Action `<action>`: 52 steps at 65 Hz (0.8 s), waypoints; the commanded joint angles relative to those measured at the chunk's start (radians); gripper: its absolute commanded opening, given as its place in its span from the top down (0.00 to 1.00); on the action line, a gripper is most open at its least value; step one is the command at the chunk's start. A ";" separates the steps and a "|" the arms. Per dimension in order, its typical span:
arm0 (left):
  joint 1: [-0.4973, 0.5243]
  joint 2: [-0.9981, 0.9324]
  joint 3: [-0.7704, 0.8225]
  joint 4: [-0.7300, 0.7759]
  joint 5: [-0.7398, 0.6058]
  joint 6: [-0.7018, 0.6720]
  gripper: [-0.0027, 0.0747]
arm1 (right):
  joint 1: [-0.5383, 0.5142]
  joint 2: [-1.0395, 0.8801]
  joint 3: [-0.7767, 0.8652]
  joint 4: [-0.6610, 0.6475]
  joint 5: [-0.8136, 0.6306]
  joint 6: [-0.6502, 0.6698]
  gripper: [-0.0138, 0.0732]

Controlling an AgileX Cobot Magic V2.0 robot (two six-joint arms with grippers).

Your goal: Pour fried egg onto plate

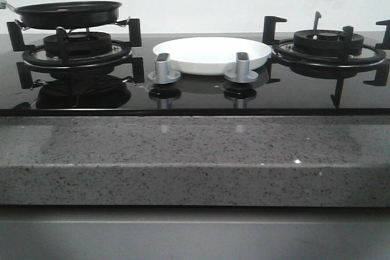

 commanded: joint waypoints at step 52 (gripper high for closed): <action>0.002 0.009 -0.037 -0.004 -0.106 -0.010 0.12 | -0.003 0.287 -0.192 0.043 0.013 -0.002 0.08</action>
